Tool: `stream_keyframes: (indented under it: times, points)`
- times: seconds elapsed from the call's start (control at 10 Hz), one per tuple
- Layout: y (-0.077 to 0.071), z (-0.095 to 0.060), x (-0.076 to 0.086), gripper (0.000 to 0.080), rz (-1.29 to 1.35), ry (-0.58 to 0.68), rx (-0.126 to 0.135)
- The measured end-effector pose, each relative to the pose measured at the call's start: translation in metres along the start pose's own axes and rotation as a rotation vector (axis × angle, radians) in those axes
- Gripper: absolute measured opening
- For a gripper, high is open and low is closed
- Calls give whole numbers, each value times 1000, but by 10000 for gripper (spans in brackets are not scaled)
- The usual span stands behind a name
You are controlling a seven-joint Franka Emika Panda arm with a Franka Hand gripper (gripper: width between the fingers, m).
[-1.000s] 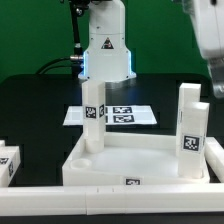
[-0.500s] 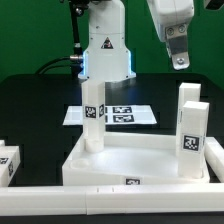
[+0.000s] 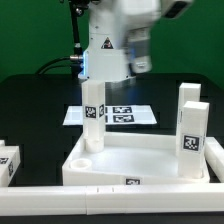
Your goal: Assemble desk
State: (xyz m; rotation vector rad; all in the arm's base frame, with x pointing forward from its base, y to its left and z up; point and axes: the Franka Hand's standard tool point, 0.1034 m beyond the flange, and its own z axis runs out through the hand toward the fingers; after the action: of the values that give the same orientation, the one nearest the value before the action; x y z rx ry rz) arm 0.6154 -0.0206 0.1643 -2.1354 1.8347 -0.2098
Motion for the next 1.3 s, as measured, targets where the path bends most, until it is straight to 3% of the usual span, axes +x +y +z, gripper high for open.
stream_keyframes:
  times: [0.1,0.5,0.6,0.7,0.8,0.9,1.3]
  points:
    - [2,2,6,649,-74,5,-4]
    - [2,3,4,649,-186,6,-5]
    - [5,5,12,649,-218,10,-9]
    - [21,14,48,649,-319,25,-24]
    - [35,21,72,649,-298,35,-43]
    - [42,24,83,649,-304,41,-55]
    - [47,27,91,649,-327,44,-63]
